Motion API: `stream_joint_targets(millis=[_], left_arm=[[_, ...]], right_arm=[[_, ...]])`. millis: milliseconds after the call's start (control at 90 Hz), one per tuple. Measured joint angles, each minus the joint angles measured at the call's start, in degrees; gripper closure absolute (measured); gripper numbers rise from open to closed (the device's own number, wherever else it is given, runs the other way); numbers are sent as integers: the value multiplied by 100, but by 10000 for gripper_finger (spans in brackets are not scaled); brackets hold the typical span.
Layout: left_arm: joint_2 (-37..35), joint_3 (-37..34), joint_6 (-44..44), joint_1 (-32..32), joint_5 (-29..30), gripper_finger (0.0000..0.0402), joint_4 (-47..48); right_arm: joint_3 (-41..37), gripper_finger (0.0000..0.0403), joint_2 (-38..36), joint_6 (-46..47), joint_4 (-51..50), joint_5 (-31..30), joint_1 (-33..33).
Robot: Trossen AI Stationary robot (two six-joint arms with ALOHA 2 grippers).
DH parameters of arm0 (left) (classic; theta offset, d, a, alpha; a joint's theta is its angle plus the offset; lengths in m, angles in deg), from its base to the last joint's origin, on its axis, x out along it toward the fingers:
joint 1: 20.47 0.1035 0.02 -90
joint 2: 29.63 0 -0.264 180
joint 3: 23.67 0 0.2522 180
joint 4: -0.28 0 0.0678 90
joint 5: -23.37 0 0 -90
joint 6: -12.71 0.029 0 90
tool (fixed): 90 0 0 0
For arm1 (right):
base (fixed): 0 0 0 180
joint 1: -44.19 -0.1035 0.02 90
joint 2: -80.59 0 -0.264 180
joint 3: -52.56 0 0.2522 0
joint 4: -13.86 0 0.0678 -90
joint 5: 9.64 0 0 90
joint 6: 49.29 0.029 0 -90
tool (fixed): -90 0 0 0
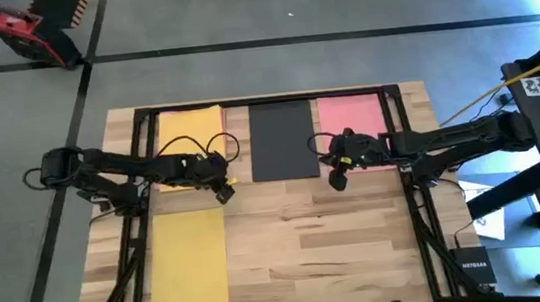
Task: Organize paper
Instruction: Stack the yellow paper on top of the other yellow paper
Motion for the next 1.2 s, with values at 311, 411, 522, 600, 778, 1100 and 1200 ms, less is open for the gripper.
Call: stream_joint_targets(millis=[311,411,522,600,778,1100,1200], left_arm=[[161,2,-1171,87,-23,247,-21],[306,2,-1298,121,-100,240,-15],[451,2,-1448,125,-110,241,-76],[524,2,-1522,138,-108,242,-144],[670,10,-1818,260,-103,242,-211],[721,363,-1802,420,-105,243,-129],[727,585,-1620,420,-65,243,-171]], right_arm=[[2,398,0,-107,3,-118,0],[2,398,0,-136,1,-131,0],[2,398,0,-136,1,-142,0],[2,398,0,-136,2,-148,0],[2,398,0,-136,5,-157,0],[2,398,0,-138,-3,-201,0],[2,398,0,-140,-3,-201,0]])
